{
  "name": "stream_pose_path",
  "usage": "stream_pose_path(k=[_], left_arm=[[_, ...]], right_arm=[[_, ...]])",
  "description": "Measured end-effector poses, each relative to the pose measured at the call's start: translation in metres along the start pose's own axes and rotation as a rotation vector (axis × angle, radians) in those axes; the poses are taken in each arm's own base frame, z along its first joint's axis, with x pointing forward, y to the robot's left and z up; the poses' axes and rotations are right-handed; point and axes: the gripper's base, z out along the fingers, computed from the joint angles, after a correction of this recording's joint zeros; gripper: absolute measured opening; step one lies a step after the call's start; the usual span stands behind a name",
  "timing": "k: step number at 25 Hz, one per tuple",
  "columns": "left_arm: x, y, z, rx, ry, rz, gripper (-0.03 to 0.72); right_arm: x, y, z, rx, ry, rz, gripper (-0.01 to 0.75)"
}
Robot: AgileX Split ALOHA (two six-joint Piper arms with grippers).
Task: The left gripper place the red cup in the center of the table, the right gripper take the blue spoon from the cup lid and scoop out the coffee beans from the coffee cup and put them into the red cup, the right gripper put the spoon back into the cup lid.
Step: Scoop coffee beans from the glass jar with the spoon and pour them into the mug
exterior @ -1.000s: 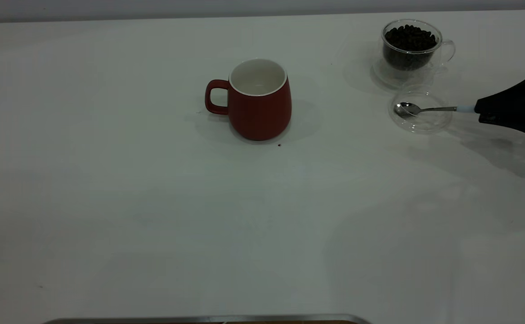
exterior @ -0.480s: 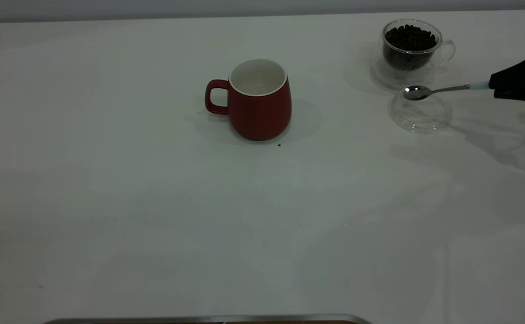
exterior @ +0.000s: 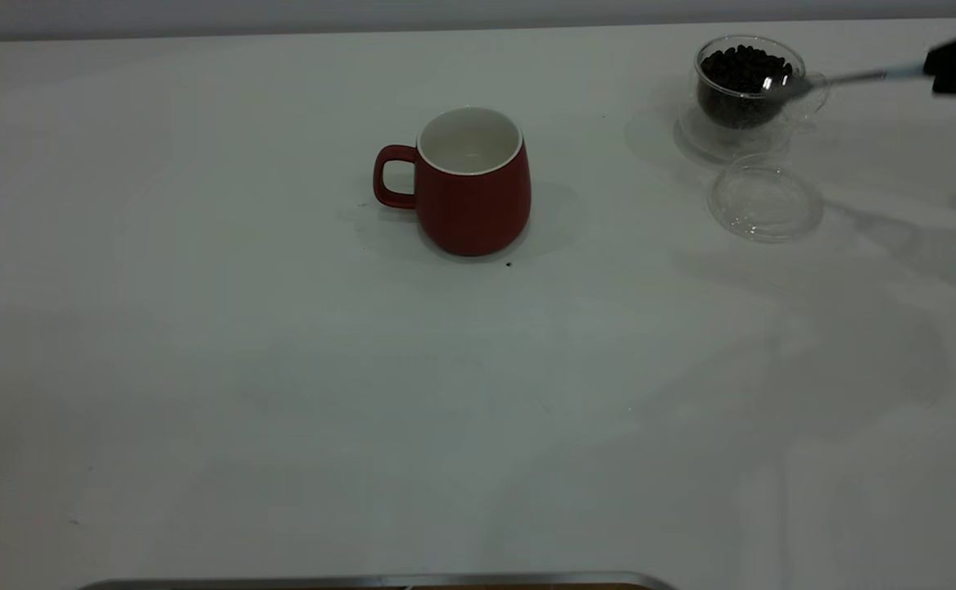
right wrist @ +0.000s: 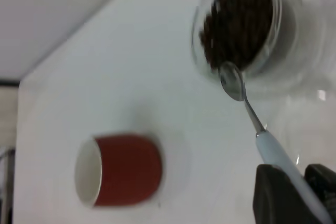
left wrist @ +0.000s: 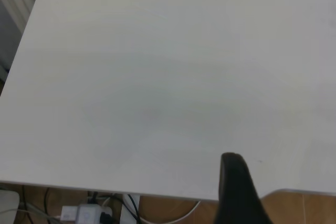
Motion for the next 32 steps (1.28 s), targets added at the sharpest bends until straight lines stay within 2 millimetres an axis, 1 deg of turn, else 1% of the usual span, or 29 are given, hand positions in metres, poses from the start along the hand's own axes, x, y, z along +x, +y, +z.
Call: stream_pose_path(k=[1,7,10,14,17,23,28,32], left_arm=[[0.000,0.000,0.000,0.000,0.000,0.000,0.516],[0.000,0.000,0.000,0.000,0.000,0.000,0.516],[0.000,0.000,0.000,0.000,0.000,0.000,0.516],[0.000,0.000,0.000,0.000,0.000,0.000,0.516],[0.000,0.000,0.000,0.000,0.000,0.000,0.516],[0.000,0.000,0.000,0.000,0.001,0.001,0.516],[0.000,0.000,0.000,0.000,0.001,0.001,0.516],[0.000,0.000,0.000,0.000,0.001,0.001,0.516]], right_arm=[[-0.002,0.002,0.001,0.009,-0.015,-0.004,0.115],[-0.001,0.013,0.024,0.122,-0.064,-0.053,0.115],[-0.007,0.021,0.032,0.156,-0.076,-0.094,0.115],[-0.018,0.031,0.039,0.168,-0.097,-0.138,0.115],[-0.021,0.033,0.041,0.191,-0.104,-0.151,0.115],[-0.019,0.031,0.043,0.246,-0.096,-0.166,0.115],[-0.013,0.038,0.054,0.304,-0.075,-0.206,0.115],[-0.010,0.042,0.058,0.303,-0.065,-0.219,0.115]])
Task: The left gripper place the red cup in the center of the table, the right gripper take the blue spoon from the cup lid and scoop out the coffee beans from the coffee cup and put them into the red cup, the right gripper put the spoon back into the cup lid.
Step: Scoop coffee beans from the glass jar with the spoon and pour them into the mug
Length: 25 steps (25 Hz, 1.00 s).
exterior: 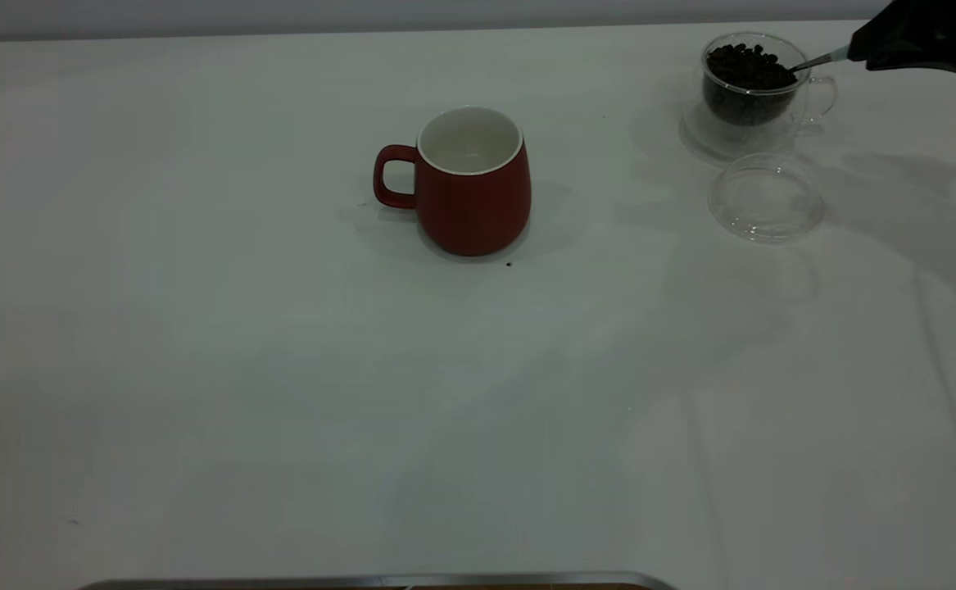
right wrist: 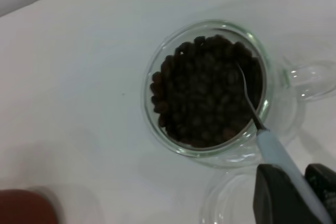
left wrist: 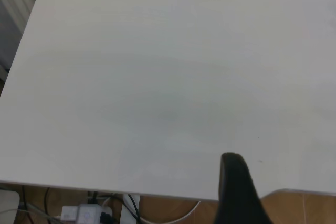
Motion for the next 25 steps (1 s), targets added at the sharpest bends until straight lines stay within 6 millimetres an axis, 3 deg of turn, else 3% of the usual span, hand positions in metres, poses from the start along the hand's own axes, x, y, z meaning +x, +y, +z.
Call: stream_pose_path(k=[12,25], left_arm=[[0.000,0.000,0.000,0.000,0.000,0.000,0.516],[0.000,0.000,0.000,0.000,0.000,-0.001,0.516]], right_arm=[[0.001,0.003,0.000,-0.075,0.010,0.093,0.115],[0.002,-0.027,-0.006,-0.196,0.014,0.233,0.115]])
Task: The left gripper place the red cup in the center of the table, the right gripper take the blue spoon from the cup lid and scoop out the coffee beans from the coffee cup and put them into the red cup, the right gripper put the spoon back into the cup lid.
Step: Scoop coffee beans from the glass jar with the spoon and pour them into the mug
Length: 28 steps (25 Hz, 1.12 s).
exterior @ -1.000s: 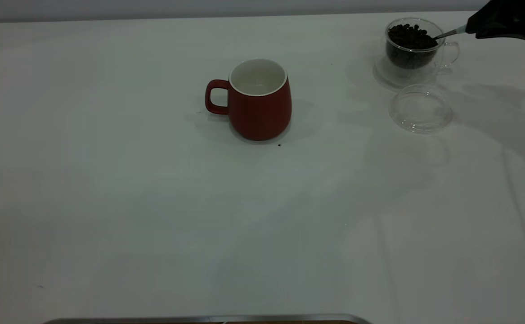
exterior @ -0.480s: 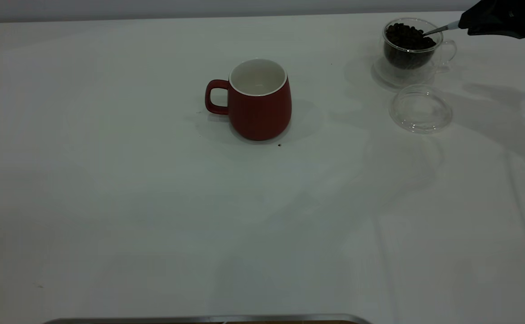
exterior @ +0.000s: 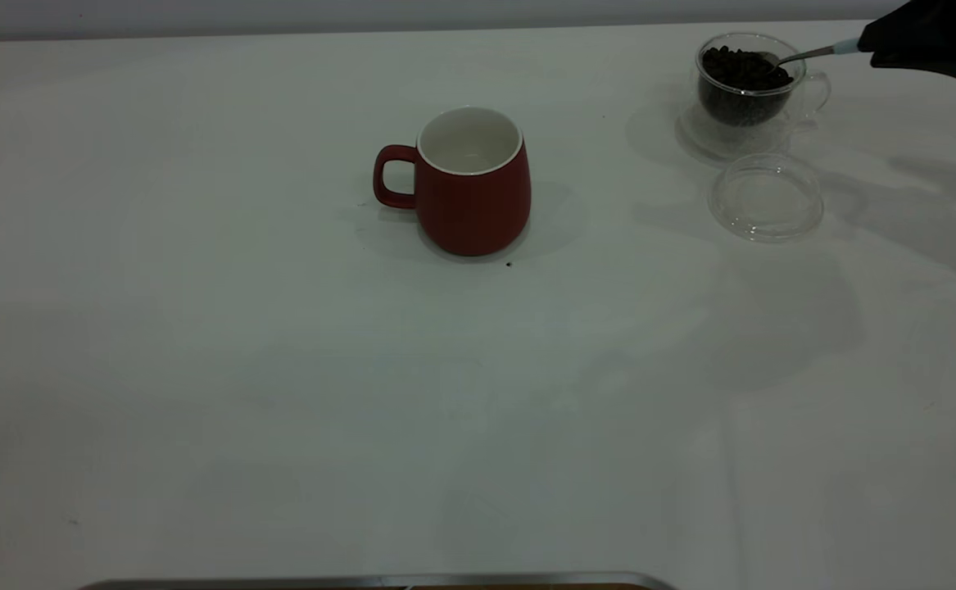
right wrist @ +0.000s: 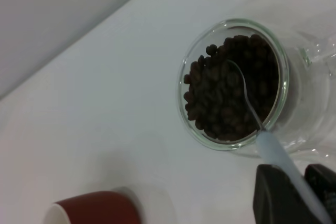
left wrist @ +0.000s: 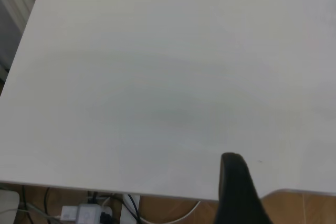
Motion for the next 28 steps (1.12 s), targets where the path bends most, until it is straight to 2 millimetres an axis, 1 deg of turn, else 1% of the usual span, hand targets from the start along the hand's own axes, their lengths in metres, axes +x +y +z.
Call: stream_pose_path(k=[4,10,13,24,28], left_arm=[[0.000,0.000,0.000,-0.001,0.000,0.000,0.516],[0.000,0.000,0.000,-0.001,0.000,0.000,0.516],[0.000,0.000,0.000,-0.001,0.000,0.000,0.516],[0.000,0.000,0.000,-0.001,0.000,0.001,0.516],[0.000,0.000,0.000,-0.001,0.000,0.001,0.516]], right_arm=[[0.001,-0.009,0.000,-0.040,0.010,0.041,0.115],[0.009,-0.016,0.008,-0.075,0.039,0.093,0.115],[0.010,-0.017,0.010,-0.099,0.036,0.120,0.115],[0.004,-0.025,-0.001,-0.150,0.013,0.178,0.115],[0.003,-0.024,-0.002,-0.170,0.015,0.187,0.115]])
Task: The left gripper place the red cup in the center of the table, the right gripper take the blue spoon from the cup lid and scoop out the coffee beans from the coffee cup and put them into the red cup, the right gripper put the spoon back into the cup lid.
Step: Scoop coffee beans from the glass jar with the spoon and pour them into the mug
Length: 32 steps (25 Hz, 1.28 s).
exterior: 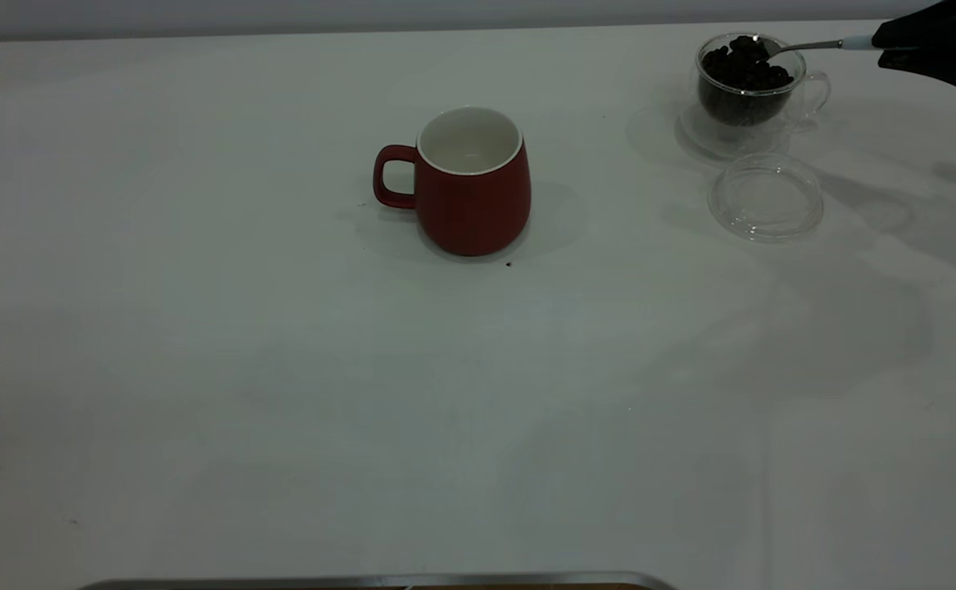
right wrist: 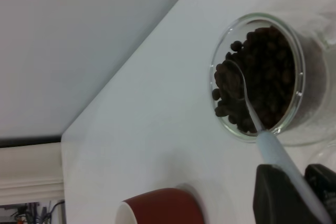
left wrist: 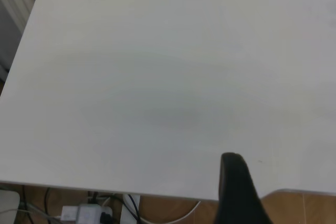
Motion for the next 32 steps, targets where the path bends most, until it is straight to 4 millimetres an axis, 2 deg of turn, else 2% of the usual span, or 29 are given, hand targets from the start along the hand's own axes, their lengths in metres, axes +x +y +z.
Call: stream_pose_path(k=[15,28,32], left_arm=[[0.000,0.000,0.000,0.000,0.000,0.000,0.516],[0.000,0.000,0.000,0.000,0.000,-0.001,0.516],[0.000,0.000,0.000,0.000,0.000,-0.001,0.516]], right_arm=[[-0.002,0.002,-0.005,-0.056,0.002,0.040,0.115],[0.002,0.016,-0.006,-0.205,0.047,0.068,0.115],[0.008,0.022,0.000,-0.224,0.079,0.071,0.115]])
